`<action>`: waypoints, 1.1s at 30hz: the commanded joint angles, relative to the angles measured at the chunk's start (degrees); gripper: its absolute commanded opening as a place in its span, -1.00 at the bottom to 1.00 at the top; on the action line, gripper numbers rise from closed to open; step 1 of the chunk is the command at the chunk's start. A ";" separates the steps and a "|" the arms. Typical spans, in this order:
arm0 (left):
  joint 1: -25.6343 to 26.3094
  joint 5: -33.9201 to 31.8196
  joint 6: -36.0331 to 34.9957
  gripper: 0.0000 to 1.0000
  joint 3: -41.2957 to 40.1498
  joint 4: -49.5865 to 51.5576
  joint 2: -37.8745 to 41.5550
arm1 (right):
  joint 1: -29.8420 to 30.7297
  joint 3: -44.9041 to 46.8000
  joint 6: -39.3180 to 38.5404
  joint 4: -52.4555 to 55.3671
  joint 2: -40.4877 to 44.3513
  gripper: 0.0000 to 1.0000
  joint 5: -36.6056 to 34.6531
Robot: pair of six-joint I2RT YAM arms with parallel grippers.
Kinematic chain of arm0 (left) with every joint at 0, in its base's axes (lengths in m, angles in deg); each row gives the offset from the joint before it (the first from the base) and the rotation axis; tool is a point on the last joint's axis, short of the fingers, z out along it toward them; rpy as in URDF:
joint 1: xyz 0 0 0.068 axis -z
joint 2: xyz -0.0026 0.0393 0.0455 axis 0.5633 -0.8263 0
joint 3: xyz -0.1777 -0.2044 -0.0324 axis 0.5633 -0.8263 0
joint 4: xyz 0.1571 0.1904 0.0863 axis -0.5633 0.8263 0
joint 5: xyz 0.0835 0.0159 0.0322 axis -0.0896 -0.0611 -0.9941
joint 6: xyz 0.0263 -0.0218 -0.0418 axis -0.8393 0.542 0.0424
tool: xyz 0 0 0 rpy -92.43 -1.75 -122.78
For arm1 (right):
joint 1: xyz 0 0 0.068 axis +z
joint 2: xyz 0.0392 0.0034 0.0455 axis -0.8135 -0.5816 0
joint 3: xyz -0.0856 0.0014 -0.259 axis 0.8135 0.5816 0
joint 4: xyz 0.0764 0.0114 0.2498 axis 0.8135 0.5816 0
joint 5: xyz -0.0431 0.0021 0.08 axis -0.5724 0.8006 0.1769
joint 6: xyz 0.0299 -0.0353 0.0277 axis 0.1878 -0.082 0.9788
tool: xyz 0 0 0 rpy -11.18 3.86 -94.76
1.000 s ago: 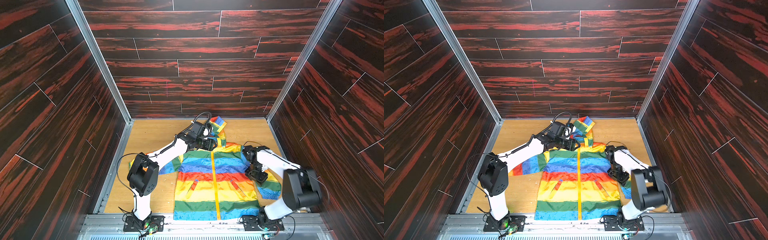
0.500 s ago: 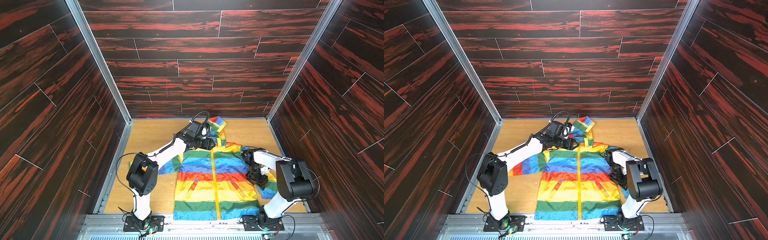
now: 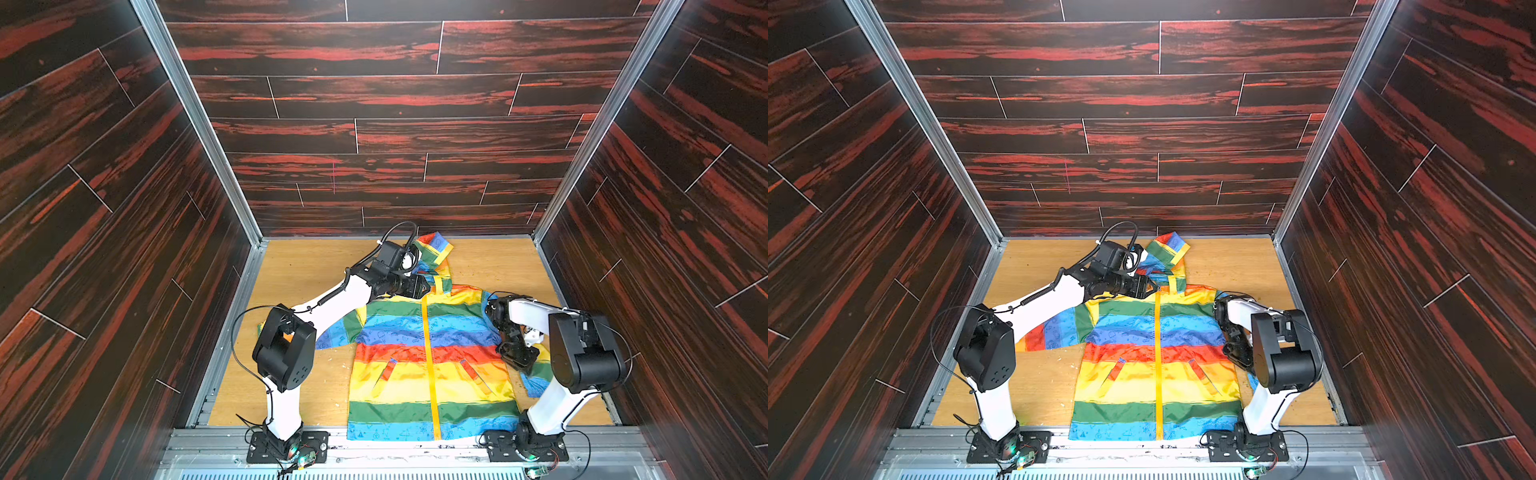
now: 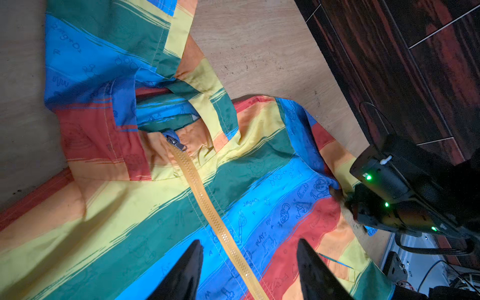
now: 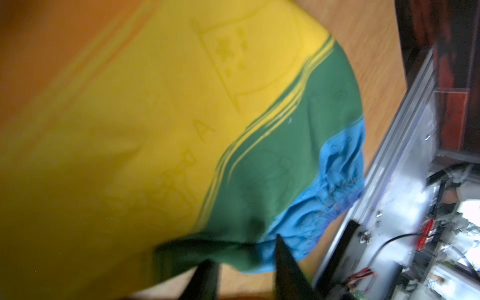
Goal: Unzip the jacket
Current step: Flatten out the jacket at the center of the board.
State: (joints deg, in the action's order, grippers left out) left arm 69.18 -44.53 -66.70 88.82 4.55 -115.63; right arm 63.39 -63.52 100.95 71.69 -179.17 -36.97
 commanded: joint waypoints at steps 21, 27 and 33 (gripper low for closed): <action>-1.32 -5.34 -3.36 0.17 3.28 11.17 7.93 | -20.47 -18.61 -11.76 -0.77 0.13 -1.00 -9.03; -1.32 -5.17 -3.31 0.16 4.95 12.87 7.86 | -25.67 -29.77 -14.65 1.35 -9.65 -0.93 -15.07; -1.27 -5.35 -2.79 0.16 5.83 13.56 7.44 | -29.28 -39.15 -15.20 3.17 -17.93 -0.28 -20.31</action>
State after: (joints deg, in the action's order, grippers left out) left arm 68.04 -49.54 -69.09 92.47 16.46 -110.27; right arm 35.28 -99.21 86.08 71.93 -193.37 -52.58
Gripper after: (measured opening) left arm 0.578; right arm 0.343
